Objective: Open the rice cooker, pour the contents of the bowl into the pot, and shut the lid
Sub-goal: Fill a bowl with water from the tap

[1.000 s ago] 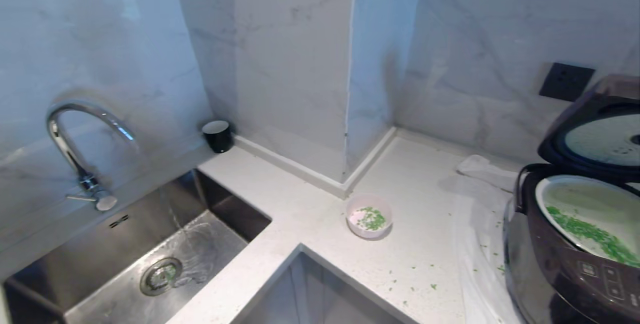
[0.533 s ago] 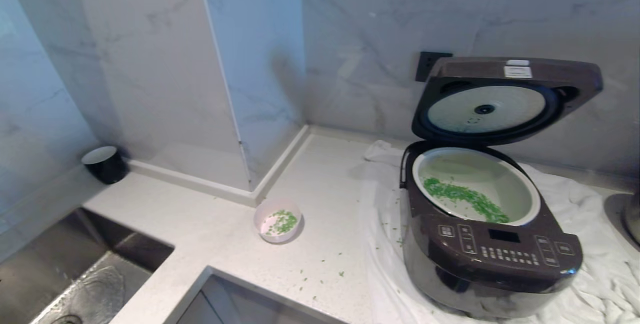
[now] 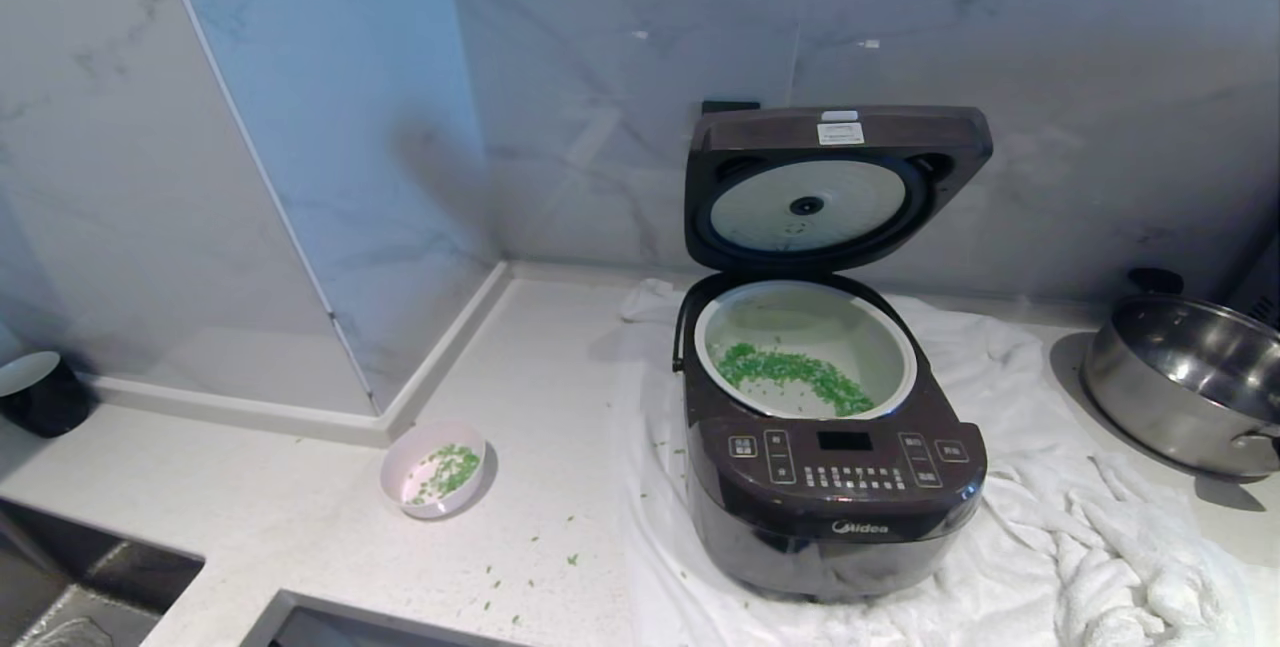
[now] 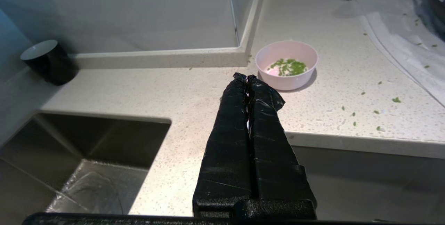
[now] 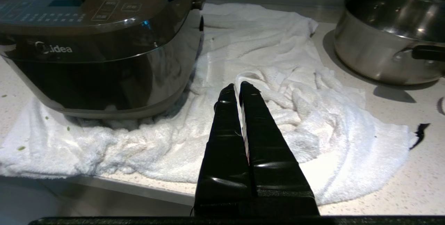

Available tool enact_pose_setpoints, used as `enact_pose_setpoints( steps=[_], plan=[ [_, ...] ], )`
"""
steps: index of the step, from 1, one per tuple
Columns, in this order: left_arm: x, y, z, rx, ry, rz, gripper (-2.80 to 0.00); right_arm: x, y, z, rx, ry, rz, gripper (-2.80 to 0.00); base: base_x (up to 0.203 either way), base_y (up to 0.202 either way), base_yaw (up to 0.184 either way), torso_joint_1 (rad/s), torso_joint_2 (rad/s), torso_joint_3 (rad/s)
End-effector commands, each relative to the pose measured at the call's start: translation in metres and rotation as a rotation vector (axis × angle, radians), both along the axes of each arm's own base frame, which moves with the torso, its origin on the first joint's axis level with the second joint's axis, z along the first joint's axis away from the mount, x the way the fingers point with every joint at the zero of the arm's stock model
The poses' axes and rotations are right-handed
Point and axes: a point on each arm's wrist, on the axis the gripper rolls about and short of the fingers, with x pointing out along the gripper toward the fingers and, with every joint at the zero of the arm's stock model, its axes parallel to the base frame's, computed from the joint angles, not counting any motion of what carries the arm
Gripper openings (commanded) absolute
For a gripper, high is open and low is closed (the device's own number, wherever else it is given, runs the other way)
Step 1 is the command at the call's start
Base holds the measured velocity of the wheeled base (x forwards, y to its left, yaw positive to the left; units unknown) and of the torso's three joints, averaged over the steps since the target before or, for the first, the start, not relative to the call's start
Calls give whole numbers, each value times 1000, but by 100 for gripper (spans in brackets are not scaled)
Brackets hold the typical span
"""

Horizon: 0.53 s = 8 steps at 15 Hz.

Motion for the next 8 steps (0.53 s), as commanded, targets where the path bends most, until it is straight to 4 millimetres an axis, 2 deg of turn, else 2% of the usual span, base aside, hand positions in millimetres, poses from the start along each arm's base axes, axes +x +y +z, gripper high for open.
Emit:
enact_pose_setpoints(
  steps=[1, 6, 8],
  plan=[
    [0, 0, 0, 1, 2, 0, -280, 0, 0, 0, 0, 0, 1, -280, 0, 0, 0, 0, 0, 0],
    [0, 0, -1, -9, 4, -24, -280, 0, 0, 0, 0, 0, 1, -280, 0, 0, 0, 0, 0, 0],
    [3, -1, -9, -23, 33, -59, -280, 0, 0, 0, 0, 0, 1, -280, 0, 0, 0, 0, 0, 0]
  ],
)
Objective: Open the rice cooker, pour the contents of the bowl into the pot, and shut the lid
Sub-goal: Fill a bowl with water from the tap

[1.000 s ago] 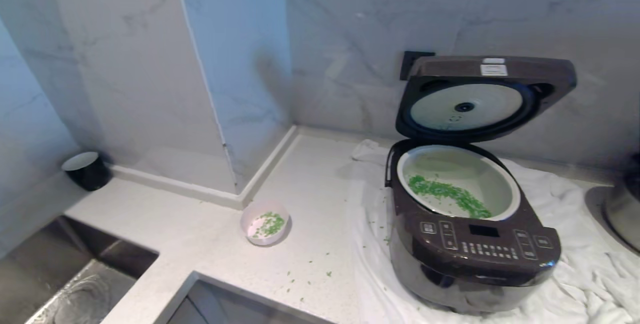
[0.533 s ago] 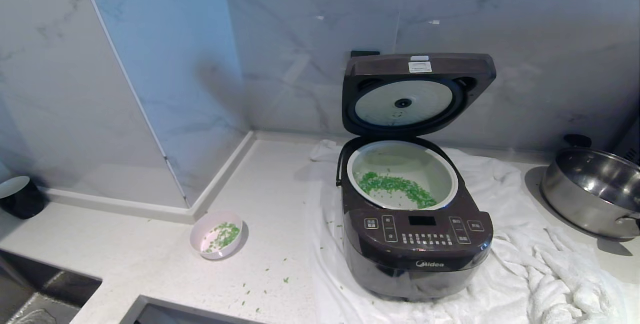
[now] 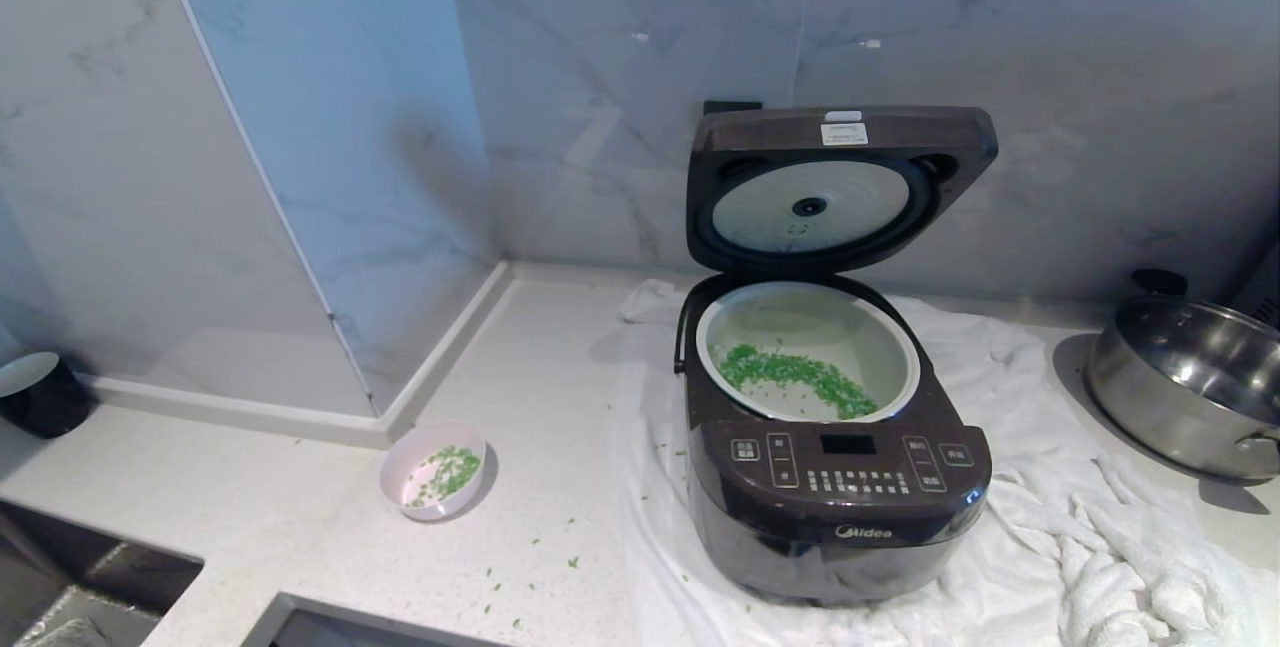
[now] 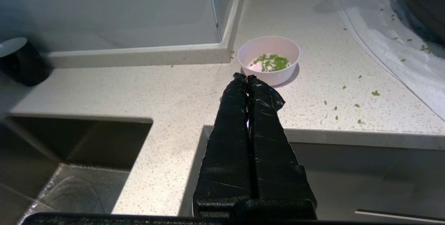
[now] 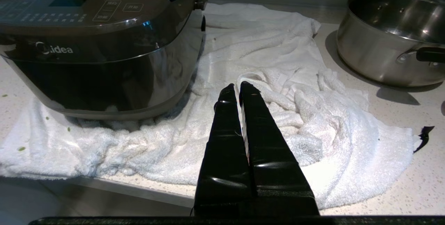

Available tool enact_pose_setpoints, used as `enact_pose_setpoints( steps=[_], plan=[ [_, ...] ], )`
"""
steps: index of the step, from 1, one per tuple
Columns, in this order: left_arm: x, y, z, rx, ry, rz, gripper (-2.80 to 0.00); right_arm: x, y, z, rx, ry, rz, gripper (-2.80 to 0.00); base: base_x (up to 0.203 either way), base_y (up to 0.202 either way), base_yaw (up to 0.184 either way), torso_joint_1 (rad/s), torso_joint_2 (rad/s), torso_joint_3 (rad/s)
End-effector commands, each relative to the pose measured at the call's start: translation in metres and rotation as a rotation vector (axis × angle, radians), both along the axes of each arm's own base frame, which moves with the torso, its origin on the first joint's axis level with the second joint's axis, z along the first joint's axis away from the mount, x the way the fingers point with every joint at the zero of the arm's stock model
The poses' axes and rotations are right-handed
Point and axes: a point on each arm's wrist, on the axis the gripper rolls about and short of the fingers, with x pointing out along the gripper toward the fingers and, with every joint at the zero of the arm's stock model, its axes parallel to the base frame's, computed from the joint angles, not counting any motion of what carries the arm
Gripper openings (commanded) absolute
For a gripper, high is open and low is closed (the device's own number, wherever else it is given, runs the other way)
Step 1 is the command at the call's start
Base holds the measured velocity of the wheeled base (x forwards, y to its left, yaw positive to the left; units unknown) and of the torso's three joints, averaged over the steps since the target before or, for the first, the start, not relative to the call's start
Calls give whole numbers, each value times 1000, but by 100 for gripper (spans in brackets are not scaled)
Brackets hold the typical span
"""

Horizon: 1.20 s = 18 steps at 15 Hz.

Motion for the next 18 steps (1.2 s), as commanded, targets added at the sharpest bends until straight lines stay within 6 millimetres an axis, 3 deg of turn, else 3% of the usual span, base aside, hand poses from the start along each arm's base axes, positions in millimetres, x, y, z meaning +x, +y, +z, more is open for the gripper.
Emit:
enact_pose_setpoints(
  steps=[1, 6, 8, 10, 13, 15, 18],
  plan=[
    [1, 0, -2, 0, 11, -2, -280, 0, 0, 0, -1, 0, 1, -280, 0, 0, 0, 0, 0, 0],
    [0, 0, 0, -7, 9, 2, -280, 0, 0, 0, -1, 0, 1, -280, 0, 0, 0, 0, 0, 0],
    [-4, 0, 26, -21, -34, 0, -280, 0, 0, 0, -1, 0, 1, -280, 0, 0, 0, 0, 0, 0],
    [6, 0, 63, -62, 11, -11, -280, 0, 0, 0, -1, 0, 1, -280, 0, 0, 0, 0, 0, 0],
    [51, -2, 123, -96, 98, -78, -280, 0, 0, 0, -1, 0, 1, -280, 0, 0, 0, 0, 0, 0],
    [93, -5, 155, -111, 144, -171, -280, 0, 0, 0, -1, 0, 1, -280, 0, 0, 0, 0, 0, 0],
    [150, -31, 165, -110, 273, -355, -280, 0, 0, 0, -1, 0, 1, -280, 0, 0, 0, 0, 0, 0]
  ],
)
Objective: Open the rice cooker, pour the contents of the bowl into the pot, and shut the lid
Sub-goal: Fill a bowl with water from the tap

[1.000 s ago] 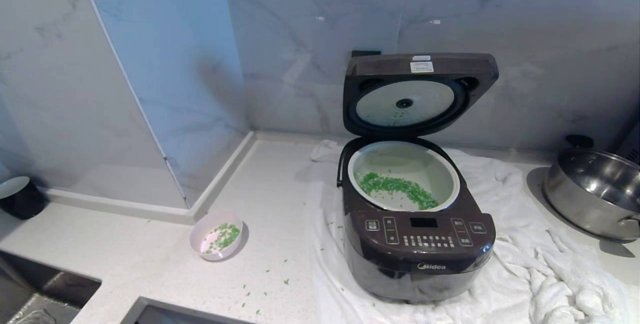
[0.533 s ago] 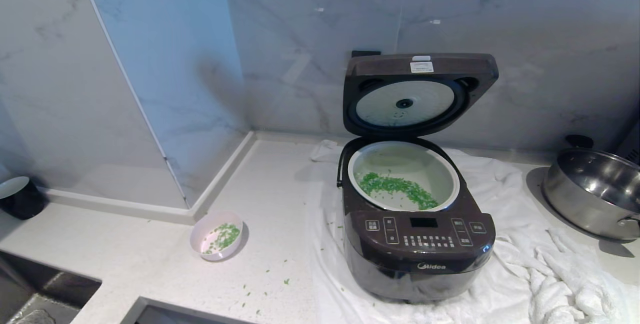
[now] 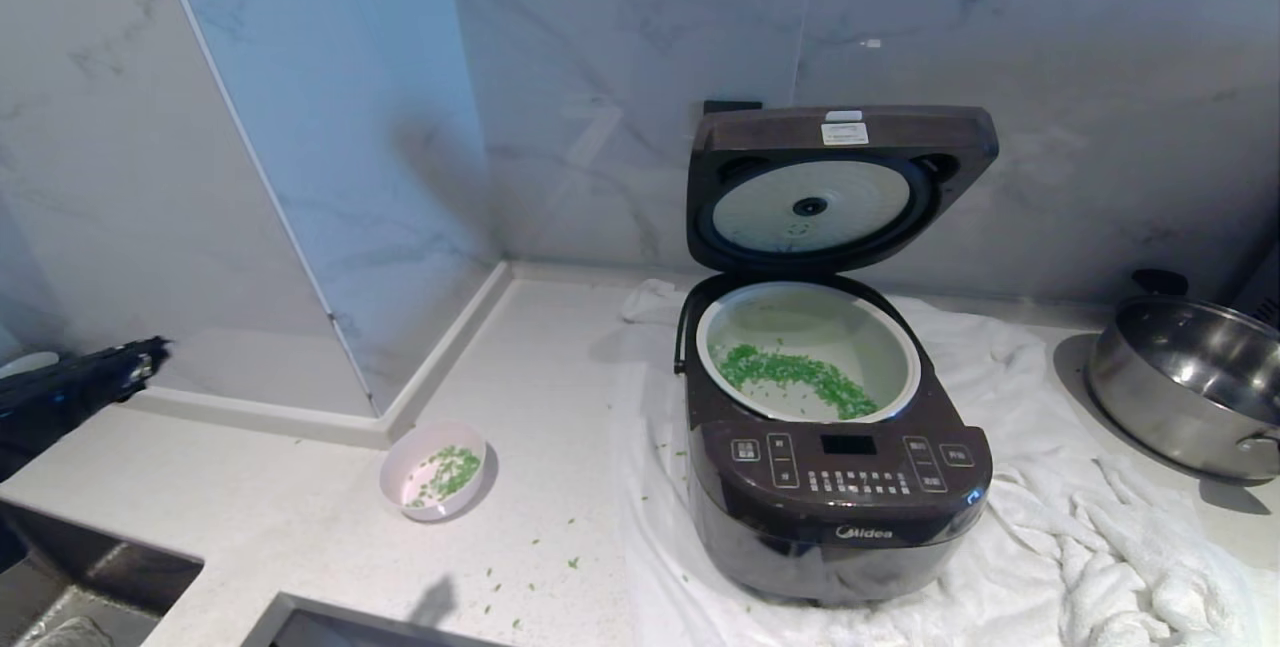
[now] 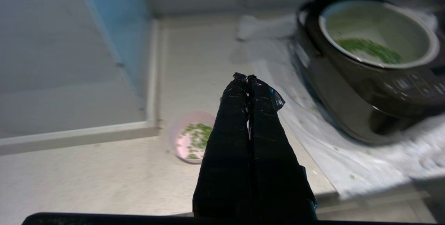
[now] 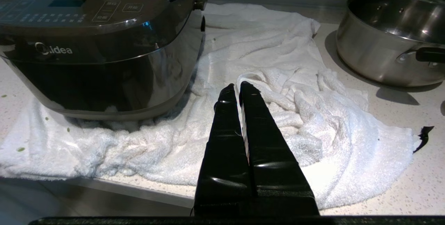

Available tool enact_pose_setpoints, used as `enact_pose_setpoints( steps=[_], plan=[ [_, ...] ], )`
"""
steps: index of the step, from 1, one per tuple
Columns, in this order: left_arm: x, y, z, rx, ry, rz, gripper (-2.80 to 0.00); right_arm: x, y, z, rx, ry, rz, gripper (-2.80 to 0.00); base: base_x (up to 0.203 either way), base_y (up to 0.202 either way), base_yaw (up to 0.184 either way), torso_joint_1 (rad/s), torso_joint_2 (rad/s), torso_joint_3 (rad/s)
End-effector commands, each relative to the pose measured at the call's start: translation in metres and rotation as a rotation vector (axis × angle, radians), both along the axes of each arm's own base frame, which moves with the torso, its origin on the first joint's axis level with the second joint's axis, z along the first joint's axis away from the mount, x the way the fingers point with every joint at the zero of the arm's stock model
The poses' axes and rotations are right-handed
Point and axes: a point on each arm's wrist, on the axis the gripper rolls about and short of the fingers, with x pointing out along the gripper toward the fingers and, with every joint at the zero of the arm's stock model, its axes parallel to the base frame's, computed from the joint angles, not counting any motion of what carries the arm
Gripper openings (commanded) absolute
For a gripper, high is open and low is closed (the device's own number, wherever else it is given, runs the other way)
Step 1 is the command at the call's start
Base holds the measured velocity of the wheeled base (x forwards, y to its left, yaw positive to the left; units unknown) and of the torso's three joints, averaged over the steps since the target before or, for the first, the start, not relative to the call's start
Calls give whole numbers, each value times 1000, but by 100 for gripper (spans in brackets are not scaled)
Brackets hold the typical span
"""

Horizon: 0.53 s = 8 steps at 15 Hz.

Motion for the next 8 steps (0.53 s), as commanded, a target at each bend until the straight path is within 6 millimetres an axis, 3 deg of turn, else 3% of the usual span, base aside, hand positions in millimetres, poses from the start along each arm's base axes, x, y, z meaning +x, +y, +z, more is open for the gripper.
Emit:
enact_pose_setpoints(
  steps=[1, 3, 5, 8],
  plan=[
    [53, -27, -14, 44, 183, -88, -280, 0, 0, 0, -1, 0, 0, -280, 0, 0, 0, 0, 0, 0],
    [80, -52, -30, 60, 296, -35, -280, 0, 0, 0, -1, 0, 0, -280, 0, 0, 0, 0, 0, 0],
    [95, -64, -48, 79, 405, 44, -280, 0, 0, 0, -1, 0, 0, -280, 0, 0, 0, 0, 0, 0],
    [82, -59, -67, 156, 596, 91, -280, 0, 0, 0, -1, 0, 0, -280, 0, 0, 0, 0, 0, 0]
  ],
)
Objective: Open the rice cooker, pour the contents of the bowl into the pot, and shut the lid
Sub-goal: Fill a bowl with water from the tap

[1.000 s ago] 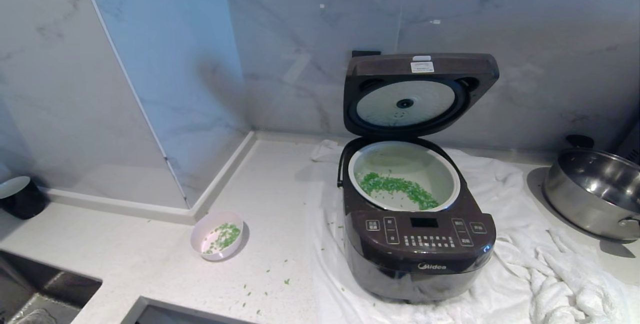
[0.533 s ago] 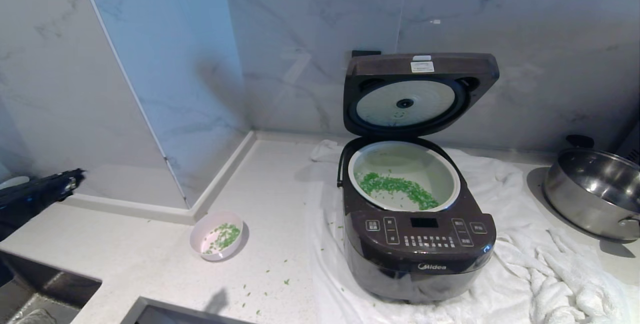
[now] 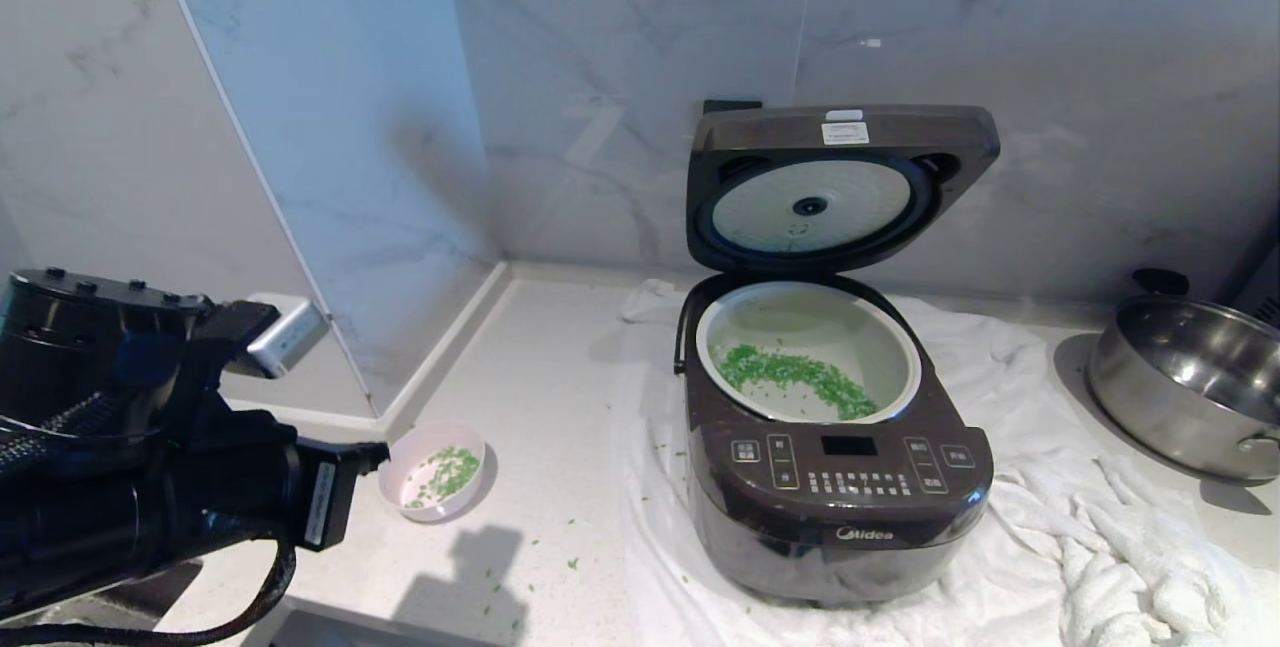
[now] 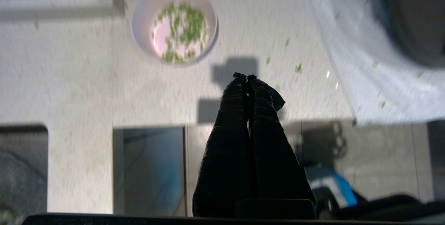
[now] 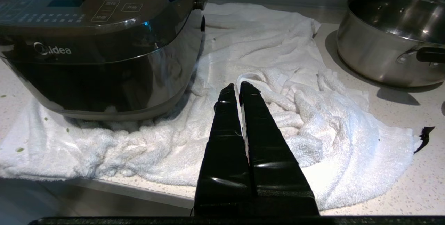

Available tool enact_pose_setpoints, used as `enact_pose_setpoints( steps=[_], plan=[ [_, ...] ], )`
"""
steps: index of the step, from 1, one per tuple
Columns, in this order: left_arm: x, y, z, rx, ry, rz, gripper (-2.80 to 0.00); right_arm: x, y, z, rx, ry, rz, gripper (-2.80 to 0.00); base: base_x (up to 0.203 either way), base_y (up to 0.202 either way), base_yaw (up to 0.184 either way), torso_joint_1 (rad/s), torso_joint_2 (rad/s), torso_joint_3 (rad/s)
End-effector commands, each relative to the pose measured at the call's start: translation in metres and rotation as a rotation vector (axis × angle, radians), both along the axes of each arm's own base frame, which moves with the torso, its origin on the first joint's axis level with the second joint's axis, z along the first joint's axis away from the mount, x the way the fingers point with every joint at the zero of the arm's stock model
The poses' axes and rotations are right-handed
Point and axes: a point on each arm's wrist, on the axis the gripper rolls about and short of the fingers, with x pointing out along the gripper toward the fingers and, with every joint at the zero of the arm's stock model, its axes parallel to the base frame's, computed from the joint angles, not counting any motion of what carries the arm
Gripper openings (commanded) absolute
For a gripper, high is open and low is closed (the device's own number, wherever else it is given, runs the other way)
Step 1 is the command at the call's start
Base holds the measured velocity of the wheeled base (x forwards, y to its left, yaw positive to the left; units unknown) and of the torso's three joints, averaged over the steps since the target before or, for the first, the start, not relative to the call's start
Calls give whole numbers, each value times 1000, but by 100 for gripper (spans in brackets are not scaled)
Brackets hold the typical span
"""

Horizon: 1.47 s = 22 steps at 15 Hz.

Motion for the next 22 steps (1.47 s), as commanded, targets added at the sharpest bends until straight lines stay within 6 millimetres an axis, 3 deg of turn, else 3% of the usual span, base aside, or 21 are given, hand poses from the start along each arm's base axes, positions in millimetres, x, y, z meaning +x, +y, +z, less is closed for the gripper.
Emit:
enact_pose_setpoints(
  steps=[1, 5, 10, 13, 17, 19, 20, 22],
  plan=[
    [-6, 1, -12, 50, 119, 0, -280, 0, 0, 0, 0, 0, 1, -280, 0, 0, 0, 0, 0, 0],
    [5, 15, -10, 56, 136, 144, -280, 0, 0, 0, 0, 0, 1, -280, 0, 0, 0, 0, 0, 0],
    [26, 11, -8, 33, 145, 201, -280, 0, 0, 0, 0, 0, 1, -280, 0, 0, 0, 0, 0, 0],
    [49, 1, -30, 122, 173, 331, -280, 0, 0, 0, 0, 0, 1, -280, 0, 0, 0, 0, 0, 0],
    [65, -14, -45, 63, 121, 402, -280, 0, 0, 0, 0, 0, 1, -280, 0, 0, 0, 0, 0, 0],
    [87, -18, -59, 30, 99, 434, -280, 0, 0, 0, 0, 0, 1, -280, 0, 0, 0, 0, 0, 0],
    [100, -16, -63, 6, 67, 460, 0, 0, 0, 0, 0, 0, 1, -280, 0, 0, 0, 0, 0, 0],
    [107, -13, -61, -12, 41, 483, 0, 0, 0, 0, 0, 0, 1, -280, 0, 0, 0, 0, 0, 0]
  ],
)
